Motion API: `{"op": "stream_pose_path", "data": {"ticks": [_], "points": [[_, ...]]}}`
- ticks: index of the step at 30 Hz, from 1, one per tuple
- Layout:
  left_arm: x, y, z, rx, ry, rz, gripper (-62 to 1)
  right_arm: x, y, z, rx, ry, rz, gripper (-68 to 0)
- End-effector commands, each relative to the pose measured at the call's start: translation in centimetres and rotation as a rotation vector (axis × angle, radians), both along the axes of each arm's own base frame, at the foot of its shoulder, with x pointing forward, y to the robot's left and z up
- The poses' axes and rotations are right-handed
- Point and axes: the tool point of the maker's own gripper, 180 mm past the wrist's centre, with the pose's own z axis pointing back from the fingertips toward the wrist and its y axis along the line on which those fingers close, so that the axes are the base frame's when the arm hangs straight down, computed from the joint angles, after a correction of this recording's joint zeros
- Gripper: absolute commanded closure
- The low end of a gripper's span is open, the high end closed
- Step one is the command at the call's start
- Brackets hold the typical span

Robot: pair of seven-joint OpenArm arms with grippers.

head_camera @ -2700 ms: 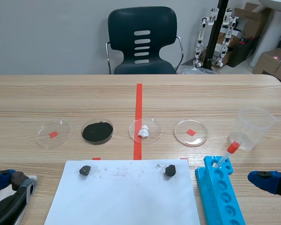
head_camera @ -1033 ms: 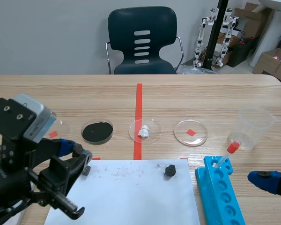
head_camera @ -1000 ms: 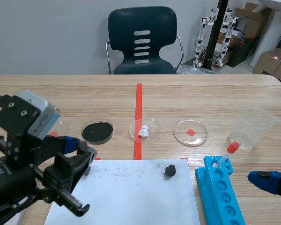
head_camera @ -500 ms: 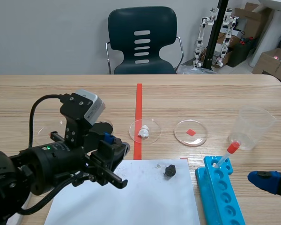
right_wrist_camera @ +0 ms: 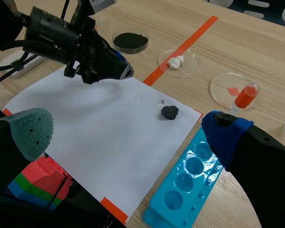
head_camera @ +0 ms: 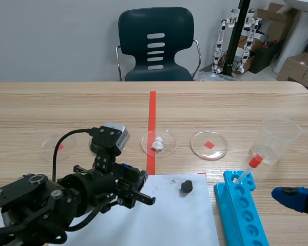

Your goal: Put the middle mineral back

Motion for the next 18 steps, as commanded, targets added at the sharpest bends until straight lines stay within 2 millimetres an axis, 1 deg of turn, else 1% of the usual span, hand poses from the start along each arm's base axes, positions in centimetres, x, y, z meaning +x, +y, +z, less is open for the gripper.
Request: {"op": "stream_pose_path", "data": {"ticks": [1,7,13,18], "points": [[1.0,-0.3,1.0,-0.019,-0.035,0.006,-11.7,0.4,0.4,1.1,0.026,-0.032,0.002,-67.9],[1.3,0.1,-1.1,0.005,0.008,0.031,-11.7,0.4,0.4,1.1,0.026,-0.032,0.002,-67.9],[0.9,0.9,-2.6,0.032,0.046,0.043,-11.7,0.4,0.4,1.1,0.026,-0.032,0.002,-67.9],[0.7,0.8,-2.9,0.028,0.053,0.044,-11.8,0.4,0.4,1.1,0.026,-0.032,0.002,-67.9]]}}
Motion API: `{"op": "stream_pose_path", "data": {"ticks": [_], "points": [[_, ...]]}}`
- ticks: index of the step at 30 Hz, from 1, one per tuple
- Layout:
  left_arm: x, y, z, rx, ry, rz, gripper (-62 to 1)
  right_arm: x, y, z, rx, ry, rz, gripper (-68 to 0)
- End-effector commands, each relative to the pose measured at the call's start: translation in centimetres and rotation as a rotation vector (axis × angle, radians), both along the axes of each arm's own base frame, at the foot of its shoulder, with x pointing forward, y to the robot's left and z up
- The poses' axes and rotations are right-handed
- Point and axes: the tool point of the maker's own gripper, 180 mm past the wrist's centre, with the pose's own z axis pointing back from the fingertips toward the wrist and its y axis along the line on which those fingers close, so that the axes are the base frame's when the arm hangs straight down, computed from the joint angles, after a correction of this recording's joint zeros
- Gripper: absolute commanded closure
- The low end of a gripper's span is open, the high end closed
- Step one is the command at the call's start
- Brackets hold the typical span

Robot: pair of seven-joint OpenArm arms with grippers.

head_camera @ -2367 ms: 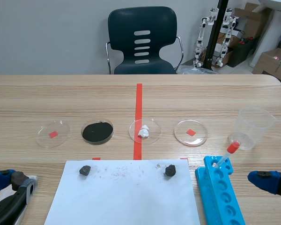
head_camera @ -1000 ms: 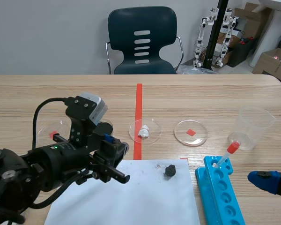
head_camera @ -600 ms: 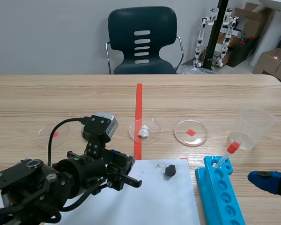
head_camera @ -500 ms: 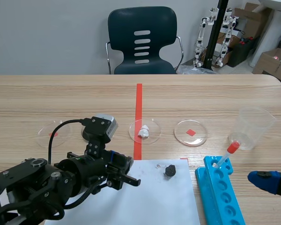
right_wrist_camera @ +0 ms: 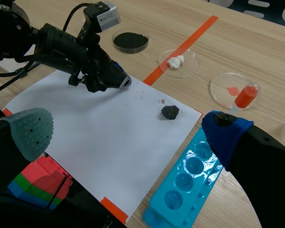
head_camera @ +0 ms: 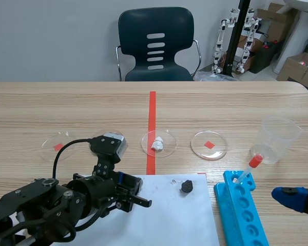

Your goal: Put the middle mineral back

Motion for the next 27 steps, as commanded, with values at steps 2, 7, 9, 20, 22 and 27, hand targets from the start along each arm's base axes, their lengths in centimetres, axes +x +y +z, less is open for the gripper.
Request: {"op": "stream_pose_path", "data": {"ticks": [2,7,9,20,22,27], "points": [[0.3,-0.5,0.6,-0.017,-0.016,-0.005,-13.6,0.4,0.4,1.1,0.026,-0.032,0.002,-67.9],[0.5,-0.6,0.9,-0.026,-0.033,-0.003,-32.9,0.4,0.4,1.1,0.026,-0.032,0.002,-67.9],[0.7,-0.6,1.1,-0.031,-0.043,-0.001,-41.3,0.4,0.4,1.1,0.026,-0.032,0.002,-67.9],[0.2,-0.8,2.9,-0.085,-0.132,0.005,-62.3,0.4,0.4,1.1,0.026,-0.032,0.002,-67.9],[-0.1,-0.8,3.7,-0.105,-0.166,0.003,-62.3,0.4,0.4,1.1,0.026,-0.032,0.002,-67.9],[-0.6,-0.6,5.0,-0.114,-0.197,-0.015,-62.3,0.4,0.4,1.1,0.026,-0.032,0.002,-67.9]]}}
